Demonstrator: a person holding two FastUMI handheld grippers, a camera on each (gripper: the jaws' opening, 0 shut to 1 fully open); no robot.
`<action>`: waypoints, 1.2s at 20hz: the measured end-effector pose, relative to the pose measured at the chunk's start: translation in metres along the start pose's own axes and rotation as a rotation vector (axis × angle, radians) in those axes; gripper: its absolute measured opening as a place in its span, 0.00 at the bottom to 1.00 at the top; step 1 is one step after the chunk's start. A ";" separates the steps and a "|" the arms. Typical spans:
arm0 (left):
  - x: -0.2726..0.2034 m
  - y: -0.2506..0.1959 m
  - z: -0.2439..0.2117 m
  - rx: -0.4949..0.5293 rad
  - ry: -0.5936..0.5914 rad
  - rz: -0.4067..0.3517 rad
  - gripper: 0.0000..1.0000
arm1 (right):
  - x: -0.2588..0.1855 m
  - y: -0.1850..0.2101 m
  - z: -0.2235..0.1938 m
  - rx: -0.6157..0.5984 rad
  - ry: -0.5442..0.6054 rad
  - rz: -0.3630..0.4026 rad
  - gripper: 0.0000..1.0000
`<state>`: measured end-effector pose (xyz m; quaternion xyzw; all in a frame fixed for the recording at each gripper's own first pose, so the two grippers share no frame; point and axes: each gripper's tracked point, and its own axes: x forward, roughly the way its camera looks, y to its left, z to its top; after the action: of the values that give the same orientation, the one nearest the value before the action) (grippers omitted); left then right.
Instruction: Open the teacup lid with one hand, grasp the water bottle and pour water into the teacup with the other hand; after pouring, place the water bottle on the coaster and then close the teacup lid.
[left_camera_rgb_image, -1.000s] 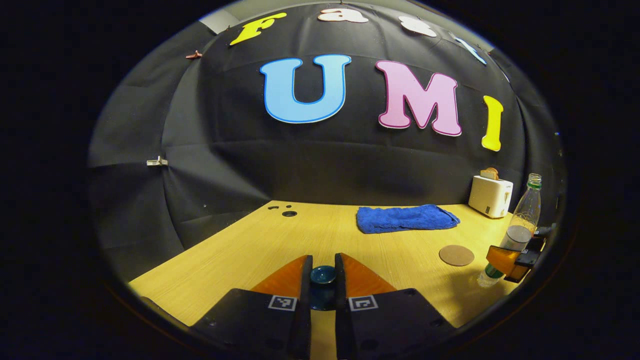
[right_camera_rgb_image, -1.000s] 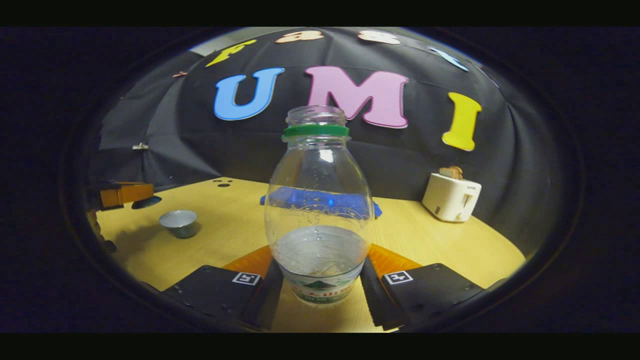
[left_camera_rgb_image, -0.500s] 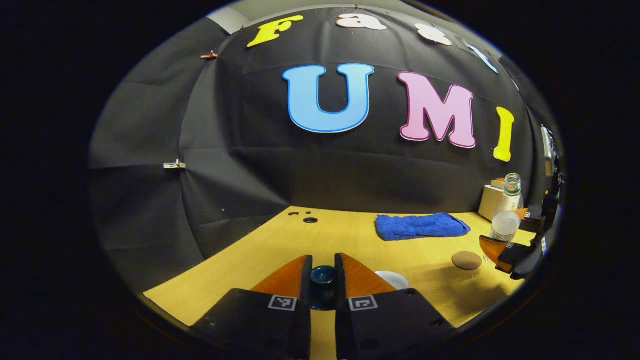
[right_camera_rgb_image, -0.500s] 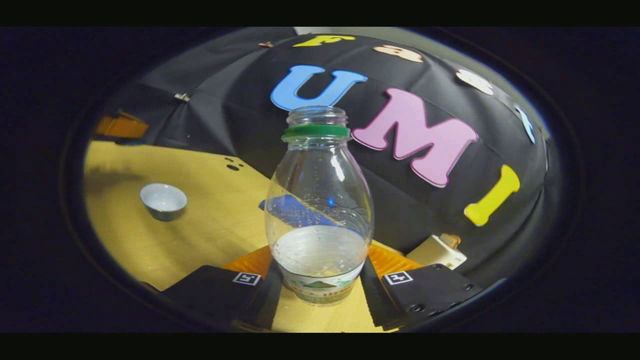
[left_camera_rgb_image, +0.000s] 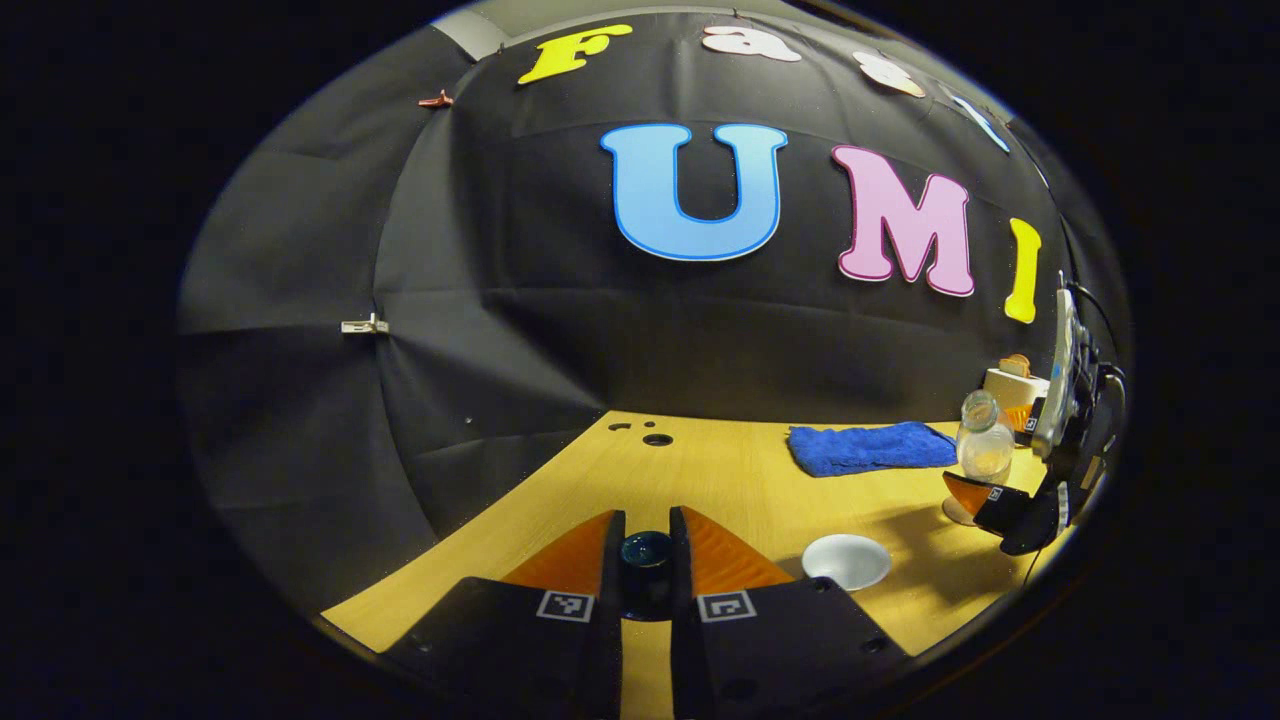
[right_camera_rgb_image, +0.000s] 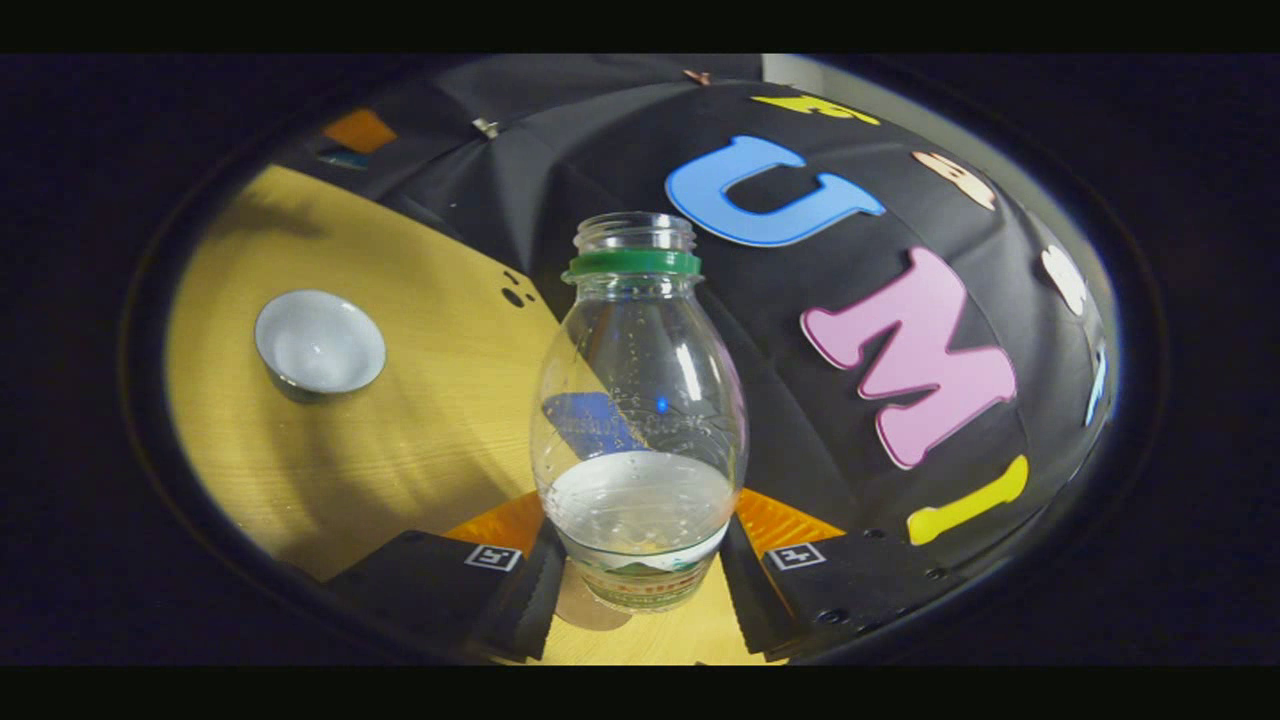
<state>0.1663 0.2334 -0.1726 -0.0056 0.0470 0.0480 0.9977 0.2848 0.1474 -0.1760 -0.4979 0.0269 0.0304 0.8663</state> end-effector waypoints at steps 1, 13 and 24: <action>0.004 0.003 -0.003 0.000 0.002 -0.004 0.24 | 0.000 0.003 0.001 -0.040 -0.009 0.003 0.74; 0.025 0.013 -0.018 0.029 0.032 -0.049 0.24 | 0.017 0.021 0.007 -0.329 -0.063 0.003 0.73; 0.015 0.026 -0.032 0.004 0.053 -0.056 0.27 | 0.023 0.026 0.021 -0.554 -0.151 0.013 0.73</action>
<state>0.1761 0.2601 -0.2063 -0.0063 0.0734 0.0197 0.9971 0.3065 0.1793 -0.1897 -0.7119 -0.0437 0.0790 0.6965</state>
